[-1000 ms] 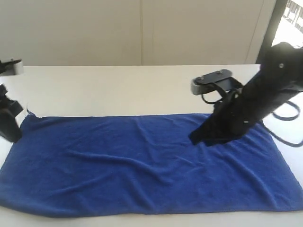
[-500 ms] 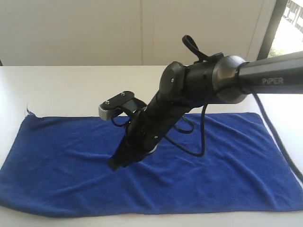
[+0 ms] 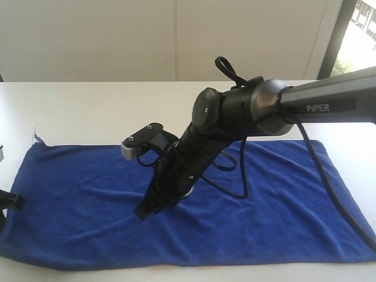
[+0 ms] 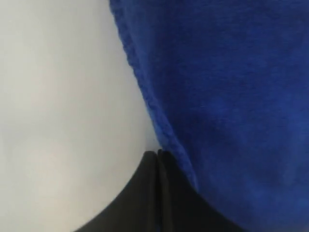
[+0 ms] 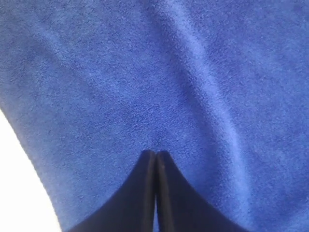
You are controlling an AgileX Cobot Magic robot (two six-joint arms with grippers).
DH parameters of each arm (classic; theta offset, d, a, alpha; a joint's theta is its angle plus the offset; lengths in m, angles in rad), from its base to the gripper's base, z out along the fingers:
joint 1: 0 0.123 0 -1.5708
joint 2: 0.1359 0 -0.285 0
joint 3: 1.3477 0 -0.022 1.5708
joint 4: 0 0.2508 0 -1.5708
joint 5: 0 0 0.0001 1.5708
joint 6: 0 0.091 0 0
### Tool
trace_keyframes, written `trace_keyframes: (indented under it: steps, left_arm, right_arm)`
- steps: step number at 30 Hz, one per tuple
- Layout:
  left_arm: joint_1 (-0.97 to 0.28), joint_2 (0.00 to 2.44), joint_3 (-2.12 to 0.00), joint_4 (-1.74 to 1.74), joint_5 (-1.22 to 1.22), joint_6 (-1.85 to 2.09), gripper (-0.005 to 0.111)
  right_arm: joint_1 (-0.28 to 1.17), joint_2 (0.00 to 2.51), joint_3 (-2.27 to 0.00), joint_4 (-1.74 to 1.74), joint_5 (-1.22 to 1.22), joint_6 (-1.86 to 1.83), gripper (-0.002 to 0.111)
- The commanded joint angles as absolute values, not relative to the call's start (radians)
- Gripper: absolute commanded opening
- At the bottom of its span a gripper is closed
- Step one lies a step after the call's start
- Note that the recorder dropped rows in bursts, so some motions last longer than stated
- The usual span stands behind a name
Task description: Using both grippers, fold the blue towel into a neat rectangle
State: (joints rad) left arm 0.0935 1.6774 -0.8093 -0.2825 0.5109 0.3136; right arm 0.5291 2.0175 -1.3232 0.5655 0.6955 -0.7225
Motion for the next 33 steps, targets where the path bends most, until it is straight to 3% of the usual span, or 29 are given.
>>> trace_keyframes:
  steps: [1, 17, 21, 27, 33]
  left_arm:
    - [0.098, 1.676, -0.805, -0.556, 0.558, 0.521, 0.0]
    - [0.045, 1.781, -0.908, -1.049, 0.631, 0.871, 0.0]
    - [0.069, 1.757, -0.994, -0.965, 0.768, 0.855, 0.0]
    - [0.14, 1.606, -1.081, -0.484, 1.029, 0.637, 0.0]
    - [0.138, 1.426, -1.071, -0.343, 0.883, 0.466, 0.0]
  right_arm:
    - [0.532, 2.016, -1.329, 0.546, 0.69, -0.732, 0.0]
    - [0.528, 2.016, -1.329, 0.502, 0.69, -0.73, 0.0]
    - [0.528, 2.016, -1.329, 0.488, 0.695, -0.73, 0.0]
    - [0.528, 2.016, -1.329, 0.498, 0.716, -0.751, 0.0]
    - [0.578, 2.016, -1.329, 0.842, 0.75, -1.215, 0.004]
